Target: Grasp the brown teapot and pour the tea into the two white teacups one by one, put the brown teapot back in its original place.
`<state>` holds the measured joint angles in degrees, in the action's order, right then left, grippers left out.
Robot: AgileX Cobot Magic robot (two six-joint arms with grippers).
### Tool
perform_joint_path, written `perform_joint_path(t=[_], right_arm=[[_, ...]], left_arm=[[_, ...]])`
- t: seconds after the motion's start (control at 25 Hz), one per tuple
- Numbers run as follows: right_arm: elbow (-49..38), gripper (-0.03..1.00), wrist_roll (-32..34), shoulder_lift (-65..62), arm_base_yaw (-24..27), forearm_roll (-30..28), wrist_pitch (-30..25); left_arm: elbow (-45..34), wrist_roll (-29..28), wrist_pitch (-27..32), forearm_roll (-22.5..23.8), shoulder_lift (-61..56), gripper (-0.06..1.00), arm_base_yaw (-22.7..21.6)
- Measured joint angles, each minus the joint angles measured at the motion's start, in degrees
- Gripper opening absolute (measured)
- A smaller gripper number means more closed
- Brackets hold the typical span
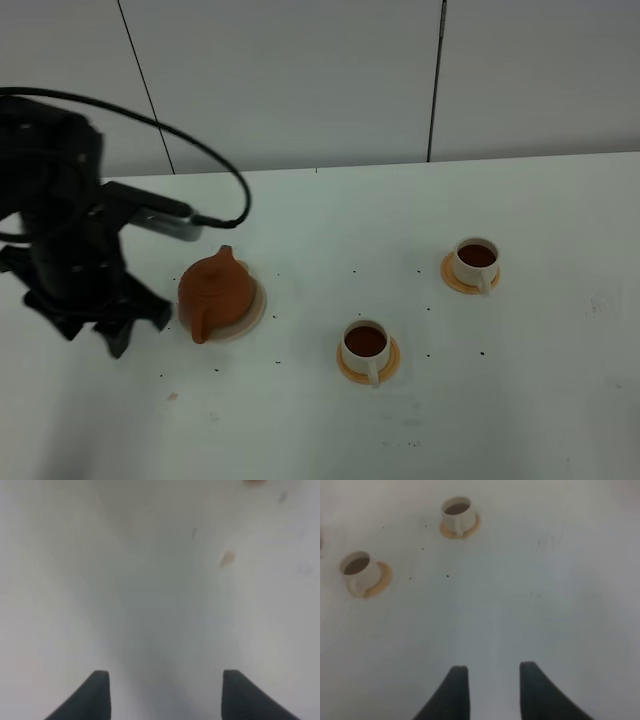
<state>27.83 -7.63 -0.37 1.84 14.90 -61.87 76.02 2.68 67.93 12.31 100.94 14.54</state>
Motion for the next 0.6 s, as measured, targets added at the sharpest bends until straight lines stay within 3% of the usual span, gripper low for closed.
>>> perform_joint_path(t=[0.16,0.4,0.6], right_arm=[[0.0,0.24,0.0,0.0,0.0,0.0,0.0],[0.0,0.24,0.0,0.0,0.0,0.0,0.0],[0.0,0.24,0.0,0.0,0.0,0.0,0.0]], left_arm=[[-9.9,3.8,0.0,-0.8,-7.9,0.55,-5.2],[-24.9,4.5,0.0,-5.9,-22.1,0.54,-14.5],[-31.1,4.5,0.0,-10.4,-36.1,0.52,-16.6]])
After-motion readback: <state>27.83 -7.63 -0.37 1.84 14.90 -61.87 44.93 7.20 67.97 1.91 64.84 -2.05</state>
